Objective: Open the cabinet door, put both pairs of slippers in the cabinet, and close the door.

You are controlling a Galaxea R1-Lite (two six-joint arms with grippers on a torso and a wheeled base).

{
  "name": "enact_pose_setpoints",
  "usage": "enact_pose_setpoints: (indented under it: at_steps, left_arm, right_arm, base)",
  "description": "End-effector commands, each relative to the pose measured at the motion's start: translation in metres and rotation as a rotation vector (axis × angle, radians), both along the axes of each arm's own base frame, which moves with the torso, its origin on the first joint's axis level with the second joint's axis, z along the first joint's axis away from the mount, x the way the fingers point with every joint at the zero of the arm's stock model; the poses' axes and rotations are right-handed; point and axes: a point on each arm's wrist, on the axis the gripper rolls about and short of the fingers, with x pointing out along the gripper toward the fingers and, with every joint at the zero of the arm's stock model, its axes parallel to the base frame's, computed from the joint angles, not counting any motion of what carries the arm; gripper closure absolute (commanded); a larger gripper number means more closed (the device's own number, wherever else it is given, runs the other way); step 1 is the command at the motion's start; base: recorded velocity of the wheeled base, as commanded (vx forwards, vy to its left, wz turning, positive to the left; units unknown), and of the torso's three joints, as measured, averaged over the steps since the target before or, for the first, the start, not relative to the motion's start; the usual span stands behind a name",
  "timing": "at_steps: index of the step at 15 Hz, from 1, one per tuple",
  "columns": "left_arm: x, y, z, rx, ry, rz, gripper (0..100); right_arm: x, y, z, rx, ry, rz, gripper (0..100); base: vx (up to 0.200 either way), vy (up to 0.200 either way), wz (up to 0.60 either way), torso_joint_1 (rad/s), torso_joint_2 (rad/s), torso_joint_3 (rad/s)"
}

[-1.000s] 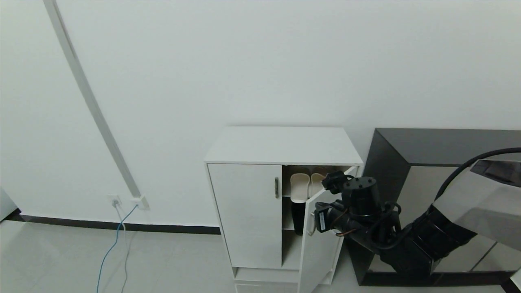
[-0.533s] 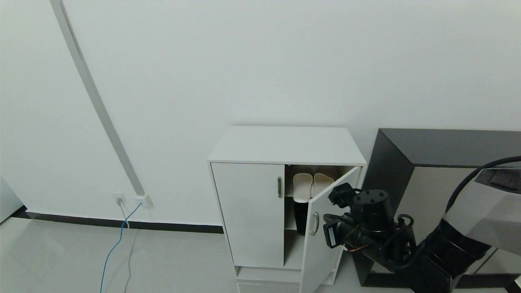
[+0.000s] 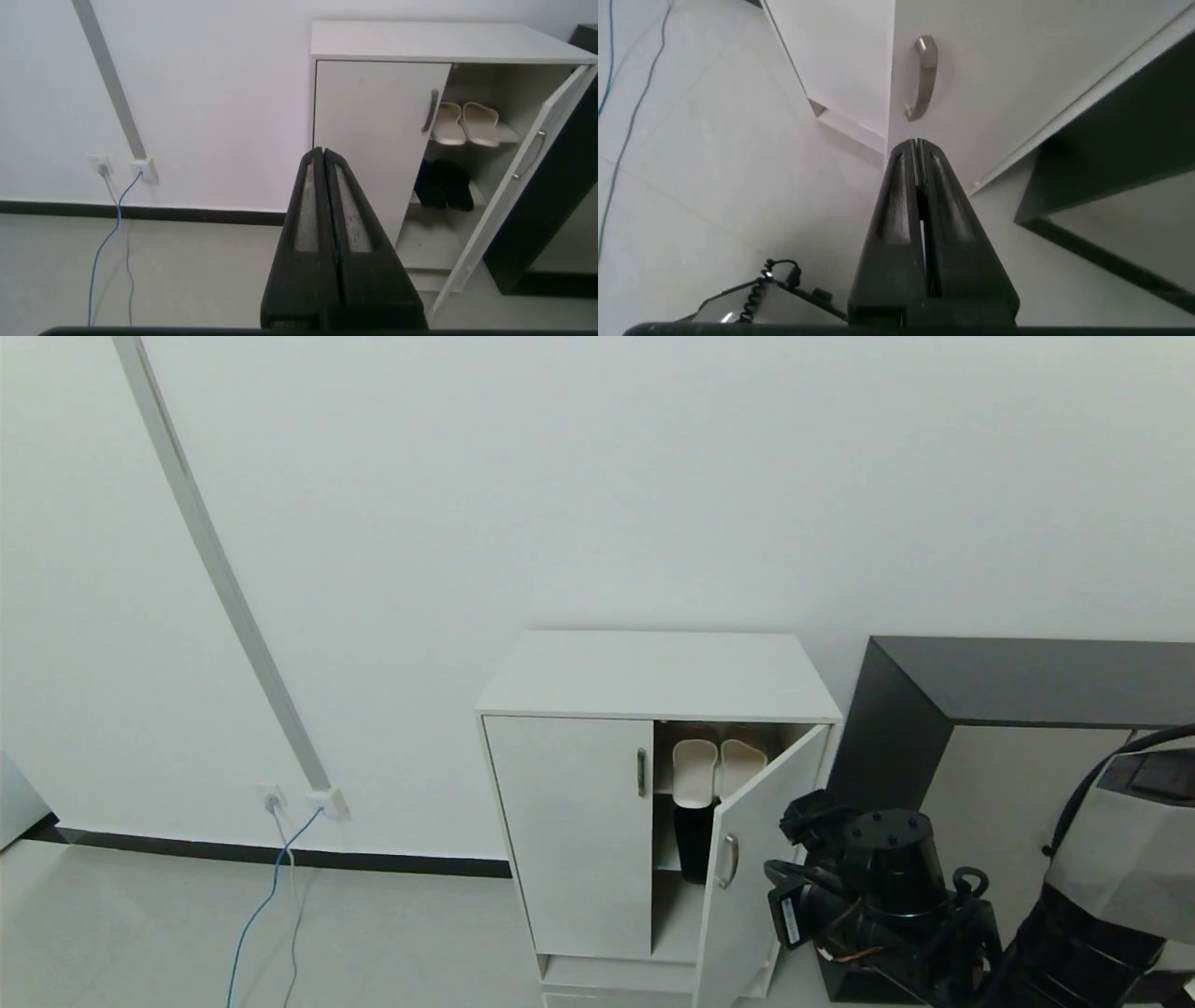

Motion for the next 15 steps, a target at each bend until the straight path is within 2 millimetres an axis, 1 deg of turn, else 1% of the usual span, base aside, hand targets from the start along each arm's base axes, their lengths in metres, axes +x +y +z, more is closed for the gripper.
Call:
enact_pose_setpoints:
  at_steps: [1, 3, 7, 11, 15]
  left_arm:
    - [0.0, 0.0, 0.0, 0.0, 0.001, 0.001, 100]
    - [0.0, 0.0, 0.0, 0.0, 0.001, 0.001, 100]
    - [0.0, 0.0, 0.0, 0.0, 0.001, 0.001, 100]
    - [0.0, 0.0, 0.0, -0.001, 0.001, 0.001, 100]
    - [0.0, 0.0, 0.0, 0.0, 0.001, 0.001, 100]
  right_arm:
    - [0.003, 0.002, -0.006, -0.009, 0.012, -0.002, 100]
    - [0.009, 0.005, -0.01, -0.008, 0.011, -0.003, 100]
    - [0.026, 0.013, -0.017, 0.0, 0.0, -0.014, 100]
    - [0.053, 0.022, -0.028, 0.016, -0.023, -0.037, 100]
    - [0.076, 0.026, -0.031, 0.021, -0.029, -0.06, 100]
  base:
    - [0.0, 0.0, 0.0, 0.0, 0.0, 0.0]
    - [0.0, 0.0, 0.0, 0.0, 0.0, 0.0]
    - [0.0, 0.0, 0.0, 0.0, 0.0, 0.0]
    - [0.0, 0.0, 0.0, 0.0, 0.0, 0.0]
    - [0.0, 0.0, 0.0, 0.0, 0.0, 0.0]
